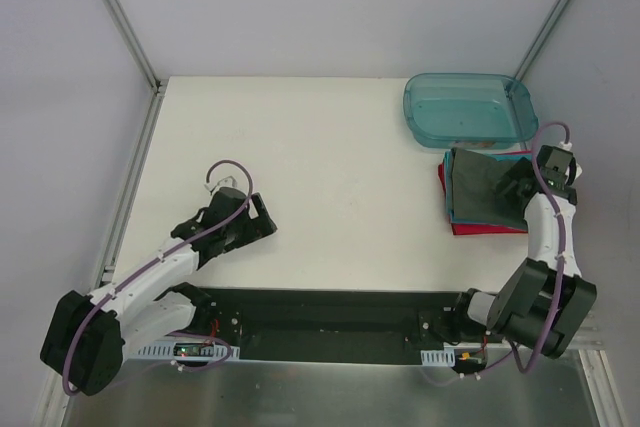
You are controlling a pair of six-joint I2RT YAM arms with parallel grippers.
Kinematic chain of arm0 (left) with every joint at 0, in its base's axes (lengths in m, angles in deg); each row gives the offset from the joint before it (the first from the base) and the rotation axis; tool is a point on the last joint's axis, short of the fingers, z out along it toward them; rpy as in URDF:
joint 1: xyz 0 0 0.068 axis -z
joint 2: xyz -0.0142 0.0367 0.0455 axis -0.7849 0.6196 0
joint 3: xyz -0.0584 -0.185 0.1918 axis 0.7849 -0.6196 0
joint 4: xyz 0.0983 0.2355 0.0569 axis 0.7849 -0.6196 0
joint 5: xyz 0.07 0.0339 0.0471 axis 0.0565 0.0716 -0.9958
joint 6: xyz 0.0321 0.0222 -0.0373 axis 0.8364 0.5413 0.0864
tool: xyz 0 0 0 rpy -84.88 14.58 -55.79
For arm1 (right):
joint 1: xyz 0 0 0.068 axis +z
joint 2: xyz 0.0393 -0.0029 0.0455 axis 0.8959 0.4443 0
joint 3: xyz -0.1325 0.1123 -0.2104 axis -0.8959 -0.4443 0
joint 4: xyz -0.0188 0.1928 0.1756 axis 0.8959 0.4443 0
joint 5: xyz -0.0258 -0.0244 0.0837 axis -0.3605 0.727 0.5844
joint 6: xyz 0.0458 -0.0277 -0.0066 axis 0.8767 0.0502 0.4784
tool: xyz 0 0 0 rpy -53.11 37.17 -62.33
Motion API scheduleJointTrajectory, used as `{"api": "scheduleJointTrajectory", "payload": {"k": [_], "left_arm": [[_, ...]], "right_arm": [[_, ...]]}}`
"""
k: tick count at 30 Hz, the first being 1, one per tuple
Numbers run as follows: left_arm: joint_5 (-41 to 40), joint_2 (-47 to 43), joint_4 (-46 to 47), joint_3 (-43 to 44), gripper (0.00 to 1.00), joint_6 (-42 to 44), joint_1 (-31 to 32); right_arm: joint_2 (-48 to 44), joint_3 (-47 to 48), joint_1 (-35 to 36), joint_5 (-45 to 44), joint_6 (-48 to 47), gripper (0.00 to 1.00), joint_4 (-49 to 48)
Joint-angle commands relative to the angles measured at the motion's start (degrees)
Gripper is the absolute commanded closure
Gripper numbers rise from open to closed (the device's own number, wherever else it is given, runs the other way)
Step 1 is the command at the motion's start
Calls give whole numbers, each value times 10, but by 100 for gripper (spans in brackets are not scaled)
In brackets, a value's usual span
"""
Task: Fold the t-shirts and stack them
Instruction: Put the neatly folded tshirt into the corner of the board with the right arm
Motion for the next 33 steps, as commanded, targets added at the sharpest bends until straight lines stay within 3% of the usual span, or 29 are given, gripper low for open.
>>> {"api": "scheduleJointTrajectory", "payload": {"k": [1,6,11,16,25,33], "left_arm": [[17,-22,-10,-6,1,13,-8],[20,-72,-40,3,1,14,-8],[3,-157,-110,41,1,19,-7],[-33,-245,-211,102,1,25,-7],[-138,-404,-323,151,1,11,-8],[-165,-437,-340,139,1,-11,-6]], "right_arm": [[-77,34,-6,2,-4,4,6],[-175,54,-6,78,-28,4,49],[-300,19,-6,263,-35,4,49],[-399,-38,-6,363,-28,4,45],[-546,-128,-6,304,-16,4,32],[-547,-141,-5,294,-19,4,42]]}}
